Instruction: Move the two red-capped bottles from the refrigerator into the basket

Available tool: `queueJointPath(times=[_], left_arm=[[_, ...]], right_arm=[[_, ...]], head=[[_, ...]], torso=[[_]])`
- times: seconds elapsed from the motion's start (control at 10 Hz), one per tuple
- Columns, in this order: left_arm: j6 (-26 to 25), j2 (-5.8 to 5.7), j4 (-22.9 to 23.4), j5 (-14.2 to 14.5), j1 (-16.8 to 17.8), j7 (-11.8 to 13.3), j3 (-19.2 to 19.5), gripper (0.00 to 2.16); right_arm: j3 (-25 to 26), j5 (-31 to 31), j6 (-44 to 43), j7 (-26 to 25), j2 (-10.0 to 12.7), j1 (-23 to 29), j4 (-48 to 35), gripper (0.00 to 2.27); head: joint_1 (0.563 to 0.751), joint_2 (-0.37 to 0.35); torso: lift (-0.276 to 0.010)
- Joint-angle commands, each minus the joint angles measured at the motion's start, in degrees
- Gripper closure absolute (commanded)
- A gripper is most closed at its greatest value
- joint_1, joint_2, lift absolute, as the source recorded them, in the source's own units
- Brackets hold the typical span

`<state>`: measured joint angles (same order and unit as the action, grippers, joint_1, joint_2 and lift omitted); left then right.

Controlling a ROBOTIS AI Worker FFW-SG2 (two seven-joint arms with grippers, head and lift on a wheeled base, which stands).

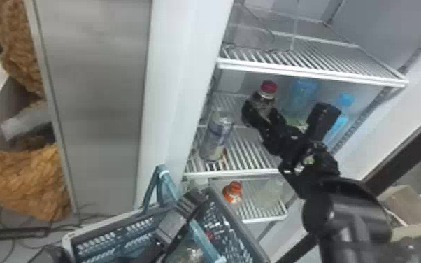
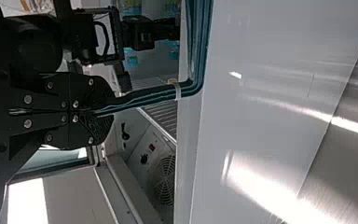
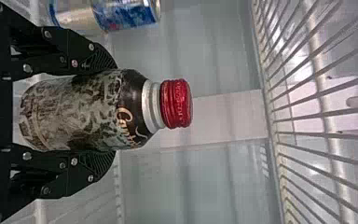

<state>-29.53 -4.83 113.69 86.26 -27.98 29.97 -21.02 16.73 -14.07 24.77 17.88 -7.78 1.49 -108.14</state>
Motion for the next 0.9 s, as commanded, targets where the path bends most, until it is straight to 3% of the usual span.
queueJointPath(times=[0.0, 0.4, 0.8], left_arm=[[0.0, 0.0, 0.0, 0.0, 0.0, 0.0, 0.0, 1.2], [-0.14, 0.0, 0.0, -0.11, 0.0, 0.0, -0.12, 1.2], [-0.14, -0.09, 0.0, -0.11, 0.14, 0.0, -0.12, 1.2]], right_arm=[[0.98, -1.01, 2.23, 0.14, -0.13, 3.57, -4.99, 1.28], [2.92, -3.41, 5.75, 1.02, -0.13, 10.75, -13.43, 1.28], [8.41, -4.32, 9.4, 2.86, -0.13, 18.62, -22.71, 1.28]], head=[[0.69, -0.35], [0.695, -0.35], [0.695, -0.35]], torso=[[0.0], [0.0], [0.0]])
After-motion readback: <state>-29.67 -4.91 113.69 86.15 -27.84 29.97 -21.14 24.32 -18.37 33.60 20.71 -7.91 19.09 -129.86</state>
